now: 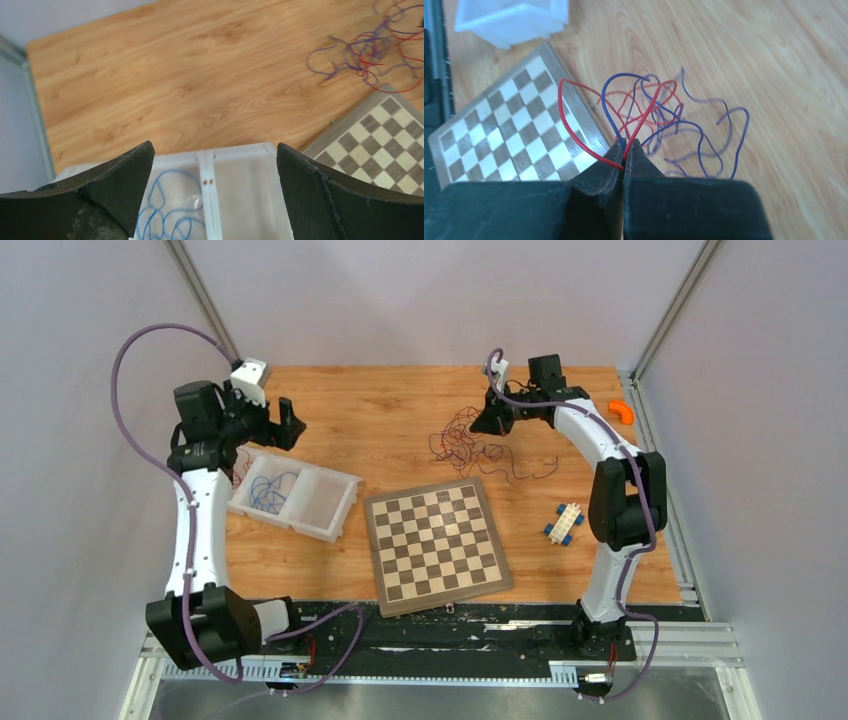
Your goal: Untangle the cables
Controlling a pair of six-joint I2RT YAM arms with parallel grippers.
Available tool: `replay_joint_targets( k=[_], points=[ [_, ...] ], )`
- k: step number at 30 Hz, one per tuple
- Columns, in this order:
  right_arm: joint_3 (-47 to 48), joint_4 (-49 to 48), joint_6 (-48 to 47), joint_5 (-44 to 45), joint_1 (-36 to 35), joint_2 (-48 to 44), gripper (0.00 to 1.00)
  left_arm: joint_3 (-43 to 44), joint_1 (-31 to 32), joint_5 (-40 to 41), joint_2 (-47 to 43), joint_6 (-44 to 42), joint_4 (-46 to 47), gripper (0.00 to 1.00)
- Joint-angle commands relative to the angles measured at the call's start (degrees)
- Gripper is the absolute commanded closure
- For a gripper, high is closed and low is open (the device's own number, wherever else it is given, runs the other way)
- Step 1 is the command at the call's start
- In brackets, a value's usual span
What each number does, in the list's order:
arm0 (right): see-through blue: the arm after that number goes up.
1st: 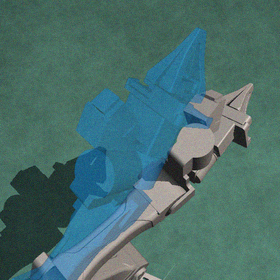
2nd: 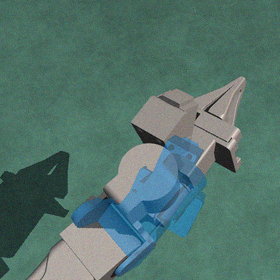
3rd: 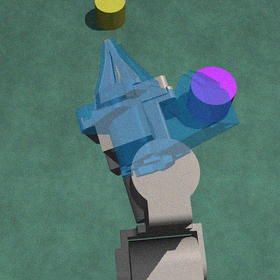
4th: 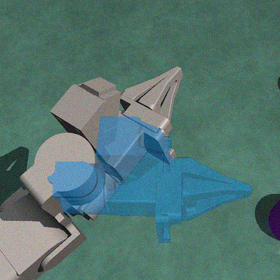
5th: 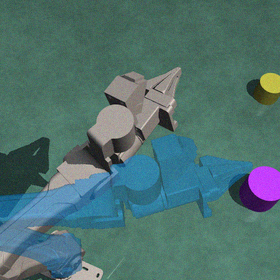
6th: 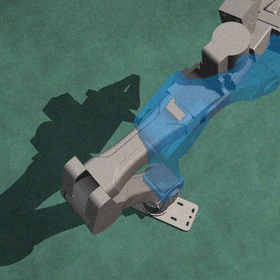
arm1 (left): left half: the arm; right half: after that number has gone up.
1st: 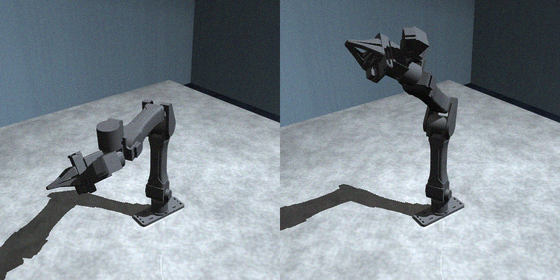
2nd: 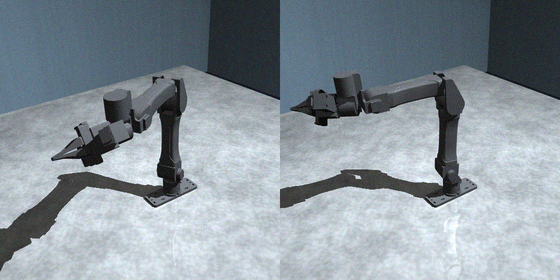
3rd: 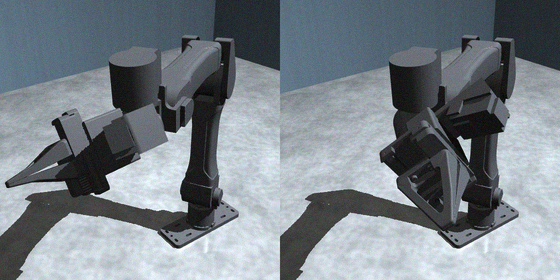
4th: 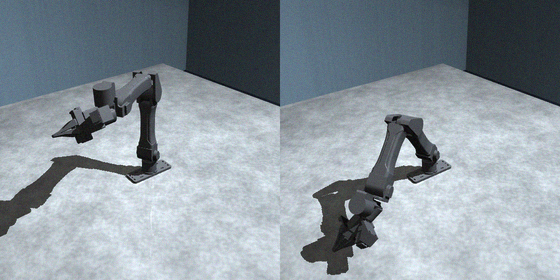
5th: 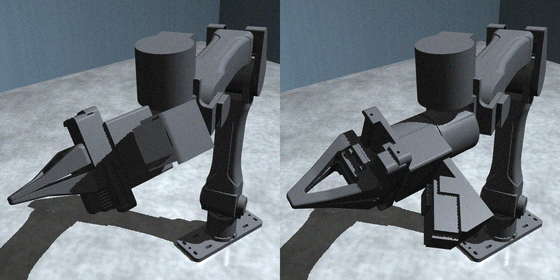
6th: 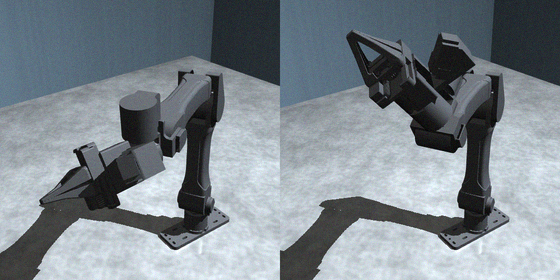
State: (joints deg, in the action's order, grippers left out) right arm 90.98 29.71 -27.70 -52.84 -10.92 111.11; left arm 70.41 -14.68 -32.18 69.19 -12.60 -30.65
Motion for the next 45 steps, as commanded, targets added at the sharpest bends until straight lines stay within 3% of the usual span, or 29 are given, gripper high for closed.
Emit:
replay_joint_targets(
  k=[1, 4, 10, 15, 20, 24, 33, 41, 43, 44, 45],
  points=[
    [5.62, -1.45, 2.58, -7.58, -2.01, -3.24, 1.0, -0.73, 6.19, -11.92, 6.09, -2.15, 10.44, 0.0],
    [6.82, -1.35, 3.22, -7.55, -1.88, -4.13, 1.0, 1.73, 14.39, -11.56, 13.14, -3.32, 14.08, 0.0],
    [-0.19, -1.31, -0.31, -5.28, -1.53, -9.77, 1.0, 20.17, 24.45, -13.73, 37.61, 3.99, 15.14, 0.09],
    [-4.75, -0.5, -1.12, 1.46, -1.08, -13.74, 1.0, 38.65, 29.15, -11.12, 58.37, 11.12, 10.0, 0.14],
    [-5.34, 2.6, -1.3, 6.54, 1.14, -14.43, 1.0, 49.26, 32.82, -7.61, 69.06, 14.98, 9.26, 0.13],
    [-4.88, 4.42, -1.3, 8.48, 3.22, -13.75, 1.0, 59.83, 34.43, -9.0, 76.53, 19.76, 3.76, 0.06],
    [-0.63, 7.07, 0.97, 9.08, 7.09, -8.91, 1.0, 63.95, 37.16, -7.14, 79.2, 19.18, 0.08, 0.09],
    [0.51, 7.32, 1.28, 8.71, 7.68, -8.39, 1.0, 60.57, 38.0, -13.78, 79.23, 18.74, -4.36, 0.09],
    [0.14, 7.33, 1.25, 8.76, 7.75, -8.6, 1.0, 58.81, 38.19, -14.73, 78.7, 18.71, -4.9, 0.14],
    [-0.09, 7.36, 1.27, 8.84, 7.72, -8.67, 1.0, 58.23, 38.2, -14.91, 78.36, 18.6, -4.88, 0.22],
    [-0.39, 7.3, 1.25, 9.03, 7.72, -8.7, 1.0, 57.44, 38.22, -15.01, 77.63, 18.34, -4.53, 0.37]
  ],
)
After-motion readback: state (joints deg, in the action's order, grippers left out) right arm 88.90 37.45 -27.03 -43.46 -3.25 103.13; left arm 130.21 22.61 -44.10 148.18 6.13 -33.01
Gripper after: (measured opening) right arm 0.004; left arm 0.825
